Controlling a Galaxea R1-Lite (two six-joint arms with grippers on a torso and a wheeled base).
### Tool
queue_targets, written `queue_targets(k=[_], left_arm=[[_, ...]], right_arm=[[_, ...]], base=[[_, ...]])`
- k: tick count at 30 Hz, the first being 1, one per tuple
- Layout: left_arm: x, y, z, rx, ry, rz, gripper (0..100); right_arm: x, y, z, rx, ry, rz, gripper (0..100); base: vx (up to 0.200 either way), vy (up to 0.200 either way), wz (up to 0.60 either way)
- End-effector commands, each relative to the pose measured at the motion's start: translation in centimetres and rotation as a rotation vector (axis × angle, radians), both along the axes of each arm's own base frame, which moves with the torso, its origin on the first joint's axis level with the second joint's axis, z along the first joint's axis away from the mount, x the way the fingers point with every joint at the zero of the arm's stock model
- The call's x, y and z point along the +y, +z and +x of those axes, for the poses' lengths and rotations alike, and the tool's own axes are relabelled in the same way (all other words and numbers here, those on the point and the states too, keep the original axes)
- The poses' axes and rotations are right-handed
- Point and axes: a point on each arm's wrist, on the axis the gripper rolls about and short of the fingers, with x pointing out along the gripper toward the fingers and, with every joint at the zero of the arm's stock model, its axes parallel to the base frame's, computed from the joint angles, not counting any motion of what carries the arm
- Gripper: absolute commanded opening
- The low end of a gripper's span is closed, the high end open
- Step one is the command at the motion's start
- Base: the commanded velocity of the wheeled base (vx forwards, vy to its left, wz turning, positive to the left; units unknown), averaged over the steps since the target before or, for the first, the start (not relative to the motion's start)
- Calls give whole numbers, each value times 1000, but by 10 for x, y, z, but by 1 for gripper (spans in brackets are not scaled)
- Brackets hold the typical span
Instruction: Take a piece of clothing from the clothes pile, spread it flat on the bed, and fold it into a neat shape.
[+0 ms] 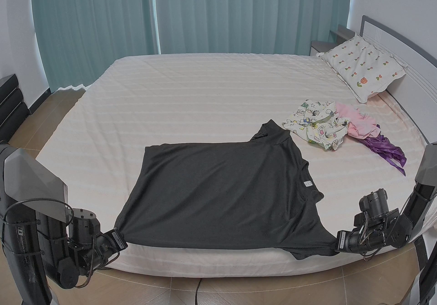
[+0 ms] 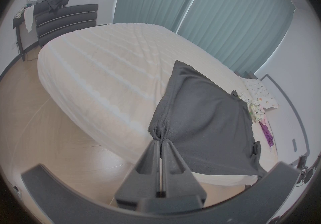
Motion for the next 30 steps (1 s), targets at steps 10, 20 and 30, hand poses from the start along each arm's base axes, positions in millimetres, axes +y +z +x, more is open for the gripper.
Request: queue_targets(k=[10,20,30], left_arm=[[-2,4,-27,192,-22,68,0],[-16,2,-46,322,-69,79,0],[-12,9,-39,257,-30,41,0]], right_arm=[[-8,16,-36,-14,-45,-30,0],[-10,16,-43,-4,-64,-60,0],[-8,40,-14,-170,-81,-21,0]], base=[[0,0,0],[0,0,0],[0,0,0]])
